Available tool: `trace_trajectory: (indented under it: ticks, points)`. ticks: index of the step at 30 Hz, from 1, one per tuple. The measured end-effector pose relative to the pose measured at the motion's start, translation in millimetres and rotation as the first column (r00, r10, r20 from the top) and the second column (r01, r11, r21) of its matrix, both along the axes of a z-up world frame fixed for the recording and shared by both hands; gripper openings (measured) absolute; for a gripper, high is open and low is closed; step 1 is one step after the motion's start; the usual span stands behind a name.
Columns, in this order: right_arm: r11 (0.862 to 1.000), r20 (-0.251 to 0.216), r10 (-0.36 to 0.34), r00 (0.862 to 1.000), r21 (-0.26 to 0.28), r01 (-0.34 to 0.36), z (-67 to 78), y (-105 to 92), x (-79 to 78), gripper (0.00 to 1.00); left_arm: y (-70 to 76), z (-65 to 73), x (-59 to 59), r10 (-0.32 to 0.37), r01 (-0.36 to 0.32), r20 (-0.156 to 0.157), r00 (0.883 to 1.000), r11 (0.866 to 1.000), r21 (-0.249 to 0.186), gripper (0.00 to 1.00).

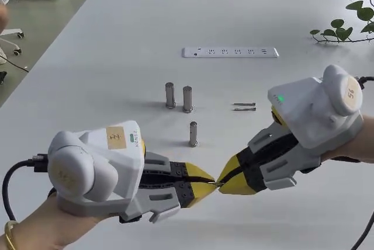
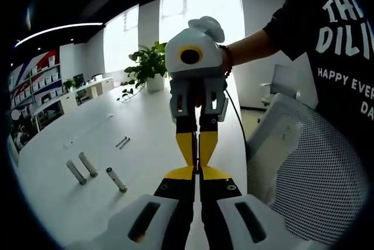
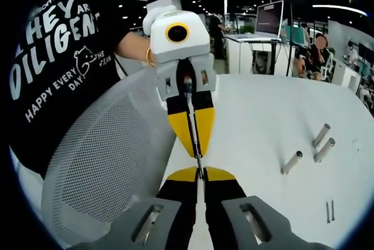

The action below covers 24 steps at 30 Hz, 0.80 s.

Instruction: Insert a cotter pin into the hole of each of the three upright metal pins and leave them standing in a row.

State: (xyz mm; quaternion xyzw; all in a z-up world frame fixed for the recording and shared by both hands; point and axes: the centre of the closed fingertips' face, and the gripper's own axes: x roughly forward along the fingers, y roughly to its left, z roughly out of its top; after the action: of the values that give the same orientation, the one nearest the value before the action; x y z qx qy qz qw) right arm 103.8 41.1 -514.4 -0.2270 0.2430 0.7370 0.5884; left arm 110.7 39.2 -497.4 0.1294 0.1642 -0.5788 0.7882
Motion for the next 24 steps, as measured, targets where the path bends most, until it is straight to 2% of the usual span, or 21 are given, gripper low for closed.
trace_trajectory:
  ticks: [10, 12, 15, 19, 22, 24]
  points:
    - [0.999, 0.065, 0.036, 0.997, -0.041, -0.034, -1.3, 2.4, 1.3, 0.00, 3.6, -3.7, 2.5, 0.023, -0.023, -0.003, 1.000, 1.000, 0.010, 0.01]
    - [0.999, 0.067, 0.032, 0.997, -0.045, -0.029, -1.7, 2.5, 2.9, 0.00, 5.4, -4.6, 5.4, 0.056, -0.056, -0.028, 0.998, 0.998, 0.002, 0.01]
    - [0.999, 0.069, 0.015, 0.998, -0.043, -0.013, -2.4, 1.7, 8.6, 0.00, 8.6, -5.2, 10.7, 0.095, -0.096, -0.037, 0.995, 0.995, -0.008, 0.03]
    - [0.998, 0.080, 0.004, 0.997, -0.056, 0.001, -4.3, 0.3, 14.7, 0.00, 14.7, -6.8, 17.9, 0.149, -0.150, -0.044, 0.988, 0.989, -0.010, 0.08]
    - [0.994, 0.132, -0.006, 0.991, -0.104, 0.020, -10.4, -3.1, 26.5, 0.00, 20.6, -7.0, 26.7, 0.208, -0.209, -0.057, 0.977, 0.978, -0.026, 0.10]
    - [0.993, 0.156, -0.018, 0.988, -0.110, 0.035, -10.7, -2.4, 32.6, 0.00, 26.8, -9.2, 34.2, 0.252, -0.253, -0.045, 0.967, 0.967, -0.011, 0.10]
